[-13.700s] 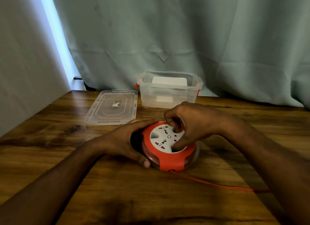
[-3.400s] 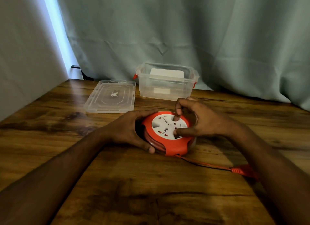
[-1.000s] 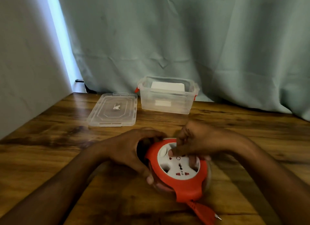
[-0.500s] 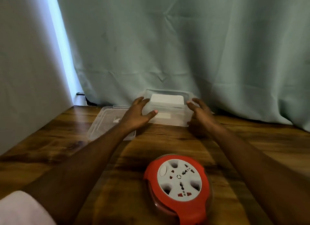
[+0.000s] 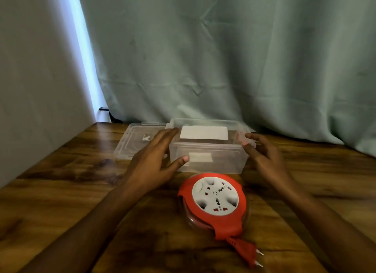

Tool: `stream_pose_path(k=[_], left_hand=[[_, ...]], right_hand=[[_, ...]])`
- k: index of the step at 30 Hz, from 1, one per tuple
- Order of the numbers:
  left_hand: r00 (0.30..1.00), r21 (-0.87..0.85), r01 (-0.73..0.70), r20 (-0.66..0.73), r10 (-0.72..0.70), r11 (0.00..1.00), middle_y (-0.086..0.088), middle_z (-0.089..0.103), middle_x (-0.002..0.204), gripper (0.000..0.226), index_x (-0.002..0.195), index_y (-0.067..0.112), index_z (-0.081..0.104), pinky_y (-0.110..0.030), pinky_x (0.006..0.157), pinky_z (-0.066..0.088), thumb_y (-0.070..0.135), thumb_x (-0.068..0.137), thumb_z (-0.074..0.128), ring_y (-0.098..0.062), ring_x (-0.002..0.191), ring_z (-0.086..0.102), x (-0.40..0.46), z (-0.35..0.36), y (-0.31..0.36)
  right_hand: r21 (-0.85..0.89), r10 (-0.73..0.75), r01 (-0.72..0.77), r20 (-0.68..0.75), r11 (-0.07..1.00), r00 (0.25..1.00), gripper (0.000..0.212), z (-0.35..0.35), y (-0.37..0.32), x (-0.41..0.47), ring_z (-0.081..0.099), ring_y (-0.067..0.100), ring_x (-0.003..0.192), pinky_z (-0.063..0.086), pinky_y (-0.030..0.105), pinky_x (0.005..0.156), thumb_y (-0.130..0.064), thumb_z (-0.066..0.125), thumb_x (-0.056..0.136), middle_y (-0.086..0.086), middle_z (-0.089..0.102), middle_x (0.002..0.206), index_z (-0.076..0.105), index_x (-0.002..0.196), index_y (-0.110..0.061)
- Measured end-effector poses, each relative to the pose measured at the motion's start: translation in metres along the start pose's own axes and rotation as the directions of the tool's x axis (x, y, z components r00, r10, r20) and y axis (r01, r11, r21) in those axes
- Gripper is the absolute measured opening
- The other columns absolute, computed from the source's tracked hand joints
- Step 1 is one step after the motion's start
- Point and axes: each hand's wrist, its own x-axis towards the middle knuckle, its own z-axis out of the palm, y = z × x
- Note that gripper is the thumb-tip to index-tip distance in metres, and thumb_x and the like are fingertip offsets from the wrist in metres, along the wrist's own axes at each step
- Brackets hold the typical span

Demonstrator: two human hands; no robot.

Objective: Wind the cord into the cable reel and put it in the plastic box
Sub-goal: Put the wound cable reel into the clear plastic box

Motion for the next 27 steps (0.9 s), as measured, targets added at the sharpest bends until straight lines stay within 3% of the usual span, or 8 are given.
stream_pose_path(k=[2,5,8,12,16,18,21,27], left_hand=[[0.995,0.055,-0.01,-0.103,0.015,0.998,0.016,0.035,0.153,0.085,0.154,0.04,0.032,-0.018,0.08,0.047,0.077,0.083,0.059,0.008,0.11,0.043,-0.006,-0.003,-0.003],[0.981,-0.053,0.087,-0.167,-0.094,0.995,0.012,0.027,0.158,0.093,0.154,0.035,0.037,-0.026,0.101,0.039,0.074,0.075,0.069,0.007,0.131,0.024,-0.008,0.0,-0.009],[0.983,-0.228,0.15,-0.073,-0.17,0.962,0.016,0.024,0.162,0.095,0.155,0.039,0.034,-0.029,0.11,0.04,0.066,0.074,0.076,0.002,0.139,0.03,-0.014,0.012,-0.013],[0.976,-0.411,0.209,0.028,-0.217,0.887,0.024,0.038,0.151,0.089,0.156,0.046,0.029,-0.006,0.082,0.05,0.058,0.079,0.073,0.016,0.113,0.054,-0.017,0.017,-0.016],[0.973,-0.495,0.223,0.065,-0.22,0.84,0.049,0.044,0.125,0.079,0.149,0.058,0.026,-0.002,0.072,0.049,0.05,0.085,0.07,0.027,0.103,0.054,-0.017,0.016,-0.017],[0.972,-0.5,0.23,0.077,-0.221,0.835,0.04,0.045,0.131,0.079,0.149,0.058,0.024,-0.004,0.075,0.051,0.04,0.09,0.073,0.026,0.103,0.056,-0.016,0.019,-0.018],[0.969,-0.519,0.242,0.086,-0.232,0.82,0.022,0.049,0.141,0.08,0.154,0.053,0.025,-0.008,0.081,0.053,0.033,0.093,0.073,0.019,0.108,0.059,-0.014,0.022,-0.025],[0.969,-0.53,0.245,0.098,-0.228,0.812,0.022,0.047,0.148,0.079,0.151,0.06,0.023,-0.018,0.086,0.057,0.039,0.092,0.071,0.012,0.114,0.06,-0.016,0.022,-0.029]], right_hand=[[-0.153,0.013,-0.02,-0.048,0.988,0.999,0.056,-0.005,-0.008,-0.012,0.06,0.025,0.12,0.057,0.045,0.089,-0.045,0.064,0.096,0.005,0.058,0.144,0.045,0.147,-0.03],[-0.429,0.009,-0.019,-0.026,0.903,1.0,0.077,-0.012,-0.024,-0.038,0.063,0.028,0.118,0.055,0.036,0.078,-0.061,0.07,0.084,0.004,0.057,0.145,0.033,0.145,-0.032],[-0.604,0.021,0.113,0.211,0.789,0.977,0.102,-0.009,-0.04,-0.067,0.064,0.019,0.118,0.047,0.021,0.073,-0.084,0.064,0.07,-0.008,0.056,0.147,0.013,0.149,-0.047],[-0.685,0.325,0.05,0.407,0.727,0.854,0.128,0.003,-0.049,-0.071,0.052,0.02,0.136,0.049,0.032,0.101,-0.088,0.066,0.062,-0.007,0.041,0.159,0.002,0.16,-0.037],[-0.507,0.409,-0.128,0.495,0.852,0.766,0.109,0.0,-0.049,-0.061,0.067,0.018,0.114,0.059,0.036,0.093,-0.066,0.088,0.048,-0.004,0.067,0.133,0.05,0.143,-0.027],[-0.321,0.377,-0.23,0.54,0.919,0.753,0.086,-0.005,-0.045,-0.057,0.076,0.016,0.096,0.064,0.035,0.081,-0.046,0.094,0.047,-0.002,0.078,0.108,0.065,0.125,-0.021],[-0.089,0.328,-0.343,0.583,0.935,0.743,0.068,-0.012,-0.039,-0.05,0.077,0.022,0.093,0.064,0.035,0.074,-0.016,0.093,0.058,0.006,0.08,0.103,0.068,0.121,-0.008],[-0.17,0.192,-0.111,0.591,0.979,0.783,0.06,-0.033,-0.063,-0.032,0.076,0.017,0.097,0.063,0.039,0.084,-0.009,0.091,0.067,-0.001,0.079,0.105,0.069,0.122,-0.018]])
